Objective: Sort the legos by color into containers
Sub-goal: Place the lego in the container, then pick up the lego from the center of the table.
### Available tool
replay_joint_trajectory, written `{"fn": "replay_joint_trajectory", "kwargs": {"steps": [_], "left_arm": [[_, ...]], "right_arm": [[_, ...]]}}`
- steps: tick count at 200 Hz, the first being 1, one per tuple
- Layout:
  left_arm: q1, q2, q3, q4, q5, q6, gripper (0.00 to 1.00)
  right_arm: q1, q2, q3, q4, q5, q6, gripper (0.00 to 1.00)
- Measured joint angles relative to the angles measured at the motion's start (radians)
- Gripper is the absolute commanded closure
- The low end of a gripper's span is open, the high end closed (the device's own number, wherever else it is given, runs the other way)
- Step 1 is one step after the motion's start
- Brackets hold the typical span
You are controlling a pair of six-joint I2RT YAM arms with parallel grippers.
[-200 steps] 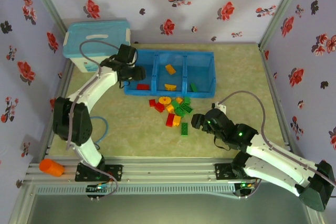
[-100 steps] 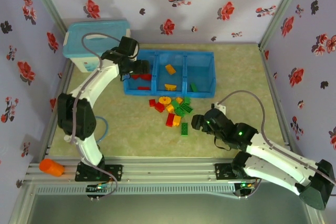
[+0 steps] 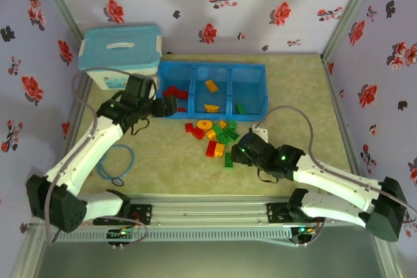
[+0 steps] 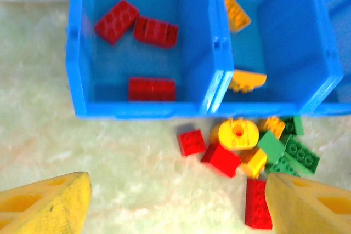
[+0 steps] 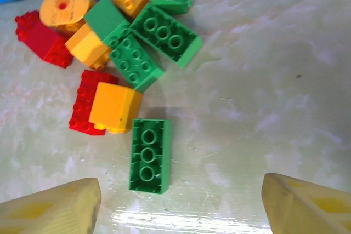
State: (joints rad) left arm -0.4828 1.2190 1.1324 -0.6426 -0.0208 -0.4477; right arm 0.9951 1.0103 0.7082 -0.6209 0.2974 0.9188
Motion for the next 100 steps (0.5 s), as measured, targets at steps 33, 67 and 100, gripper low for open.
{"fn": "replay_joint_trajectory", "kwargs": {"steps": [33,67,100], "left_arm": [[-0.031,-0.159,-0.193,0.001,-0.021,-0.045,0.2],[-0.058,-0.325,-0.348,-0.005,-0.04,-0.103,0.22],[-0.098,-0.453,-0.435,-0.03,-0.054,-0.164,0.24]], "right_arm": [[0.035,0.115,0.087,-0.001,0.006,-0.01,0.33],[0.053,0.252,0.185,0.027,-0.003,-0.053,0.28],[0.053,0.43,0.321,0.047,-0.055,-0.151,0.28]]}}
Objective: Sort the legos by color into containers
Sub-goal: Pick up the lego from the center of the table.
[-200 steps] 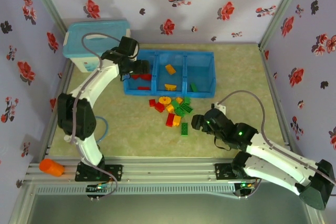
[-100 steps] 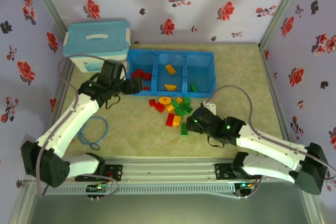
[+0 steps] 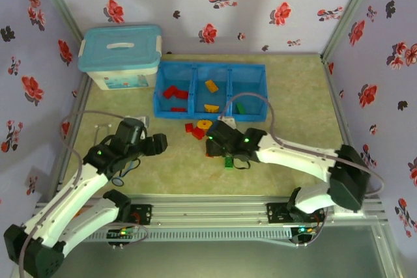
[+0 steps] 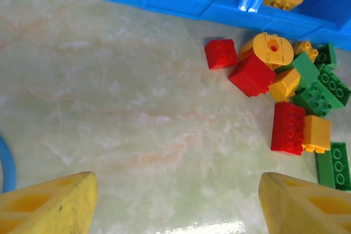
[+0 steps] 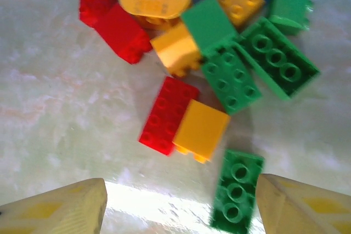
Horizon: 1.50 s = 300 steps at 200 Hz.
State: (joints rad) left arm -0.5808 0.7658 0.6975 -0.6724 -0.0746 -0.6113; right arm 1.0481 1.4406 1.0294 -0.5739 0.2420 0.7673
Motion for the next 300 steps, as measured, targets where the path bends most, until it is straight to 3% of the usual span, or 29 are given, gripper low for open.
{"fn": "replay_joint_trajectory", "kwargs": {"steps": [67,125,236,300], "left_arm": [[-0.064,-0.158,-0.034,-0.072,-0.031,-0.088,0.25],[-0.078,-0.194,-0.033,-0.123,-0.049,-0.098,0.26],[-0.09,-0.197,-0.033,-0.126,-0.056,-0.113,0.26],[-0.102,-0.196,-0.033,-0.124,-0.056,-0.116,0.27]], "right_arm": [[-0.025,0.371,0.38,-0.044,-0.075,-0.193,0.25],[-0.096,0.567,0.574,-0.121,-0.127,-0.291,0.25],[-0.112,0.688,0.646,-0.142,-0.166,-0.326,0.28],[-0.022,0.62,0.538,-0.067,-0.148,-0.309,0.3]]}}
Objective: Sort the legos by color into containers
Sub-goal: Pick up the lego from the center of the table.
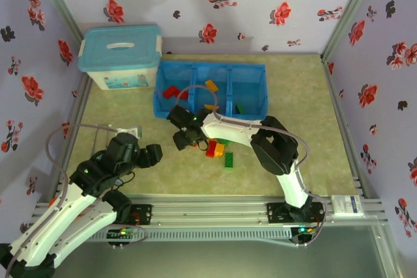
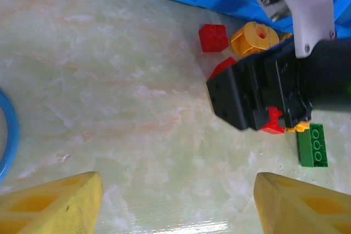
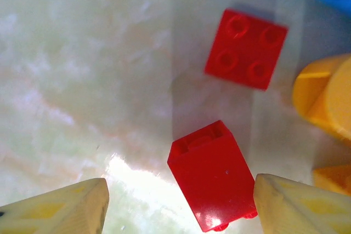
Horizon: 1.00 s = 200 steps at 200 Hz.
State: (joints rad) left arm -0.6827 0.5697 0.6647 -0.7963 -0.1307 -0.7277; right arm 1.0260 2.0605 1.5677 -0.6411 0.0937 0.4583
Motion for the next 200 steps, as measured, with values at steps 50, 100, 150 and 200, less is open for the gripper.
{"fn": "replay_joint_trajectory", "kwargs": {"steps": [50,100,150,200], "left_arm": [[-0.016,0.023,0.0,0.011,0.0,0.0,0.28],[-0.023,0.024,0.0,0.011,-0.001,0.0,0.28],[-0.024,0.024,0.0,0.013,-0.001,0.0,0.28],[-0.024,0.024,0.0,0.017,-0.001,0.0,0.28]], "right_arm": [[-0.005,-0.025,-0.018,-0.007,0.045,0.006,0.28],[-0.02,-0.015,-0.019,-0.007,0.061,0.008,0.32],[-0.011,0.016,-0.019,-0.003,0.031,0.013,0.38],[-0.006,0.018,-0.019,-0.003,0.01,0.022,0.55]]}}
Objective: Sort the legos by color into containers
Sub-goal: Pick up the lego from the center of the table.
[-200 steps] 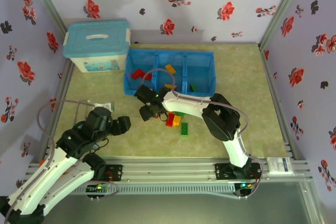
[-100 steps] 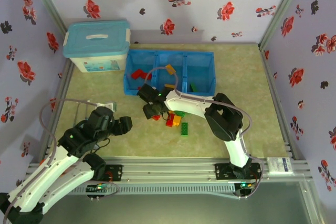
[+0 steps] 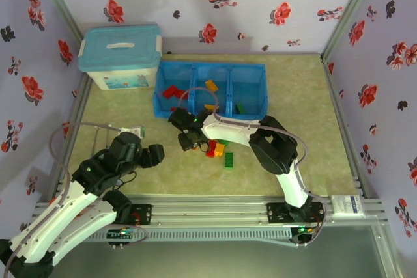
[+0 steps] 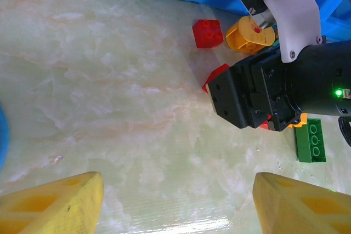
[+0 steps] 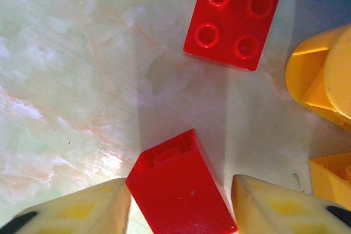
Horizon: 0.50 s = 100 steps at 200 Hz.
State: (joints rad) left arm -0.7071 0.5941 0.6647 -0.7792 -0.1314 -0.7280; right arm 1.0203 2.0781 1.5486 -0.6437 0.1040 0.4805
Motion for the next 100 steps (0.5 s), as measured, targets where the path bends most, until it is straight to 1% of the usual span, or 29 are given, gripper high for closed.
{"fn": "replay_joint_trajectory", "kwargs": {"steps": [39,69,100], "left_arm": [[0.0,-0.003,0.0,0.0,0.0,0.0,0.28],[0.0,-0.005,0.0,0.0,0.0,0.0,0.28],[0.0,-0.008,0.0,-0.001,-0.001,0.0,0.28]], "right_arm": [[0.002,0.0,0.001,-0.006,-0.003,0.001,0.65],[0.002,0.0,0.018,-0.024,-0.003,0.001,0.66],[0.004,0.0,0.093,-0.063,0.001,0.0,0.67]]}}
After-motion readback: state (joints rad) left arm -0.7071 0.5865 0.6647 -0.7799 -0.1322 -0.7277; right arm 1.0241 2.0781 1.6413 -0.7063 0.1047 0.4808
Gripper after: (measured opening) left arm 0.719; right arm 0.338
